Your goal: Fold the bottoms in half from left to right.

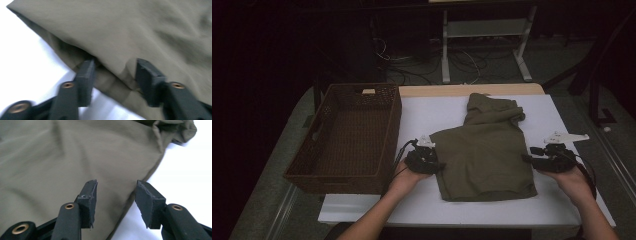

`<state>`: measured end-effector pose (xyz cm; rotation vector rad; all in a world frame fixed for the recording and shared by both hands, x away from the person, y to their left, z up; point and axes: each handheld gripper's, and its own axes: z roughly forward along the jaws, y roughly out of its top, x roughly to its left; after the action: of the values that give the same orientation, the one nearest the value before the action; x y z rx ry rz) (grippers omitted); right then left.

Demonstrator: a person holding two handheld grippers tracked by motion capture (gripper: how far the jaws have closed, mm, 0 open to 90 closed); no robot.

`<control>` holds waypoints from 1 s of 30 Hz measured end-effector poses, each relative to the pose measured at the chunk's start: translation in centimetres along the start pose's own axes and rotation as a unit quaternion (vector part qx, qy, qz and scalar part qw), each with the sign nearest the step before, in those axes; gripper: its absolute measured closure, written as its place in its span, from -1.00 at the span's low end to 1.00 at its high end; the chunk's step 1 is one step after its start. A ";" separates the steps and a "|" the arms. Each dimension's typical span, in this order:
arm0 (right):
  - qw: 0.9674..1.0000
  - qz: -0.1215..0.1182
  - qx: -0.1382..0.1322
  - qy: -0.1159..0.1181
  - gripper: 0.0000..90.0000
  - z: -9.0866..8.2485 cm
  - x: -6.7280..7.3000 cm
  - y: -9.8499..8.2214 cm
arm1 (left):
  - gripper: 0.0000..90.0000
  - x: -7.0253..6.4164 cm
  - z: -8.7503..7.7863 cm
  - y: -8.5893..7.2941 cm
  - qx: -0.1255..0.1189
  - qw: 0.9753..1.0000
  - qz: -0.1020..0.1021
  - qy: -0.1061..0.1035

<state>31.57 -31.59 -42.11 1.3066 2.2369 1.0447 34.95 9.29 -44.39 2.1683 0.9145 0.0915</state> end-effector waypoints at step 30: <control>0.998 0.031 0.054 0.013 0.71 2.5 -2.1 -0.3 | 0.53 0.8 -1.0 0.3 0.001 1.000 0.008 0.018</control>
<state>33.98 -32.43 -44.13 1.4221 2.3148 0.9783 35.37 10.33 -43.68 2.1828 0.9177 0.1366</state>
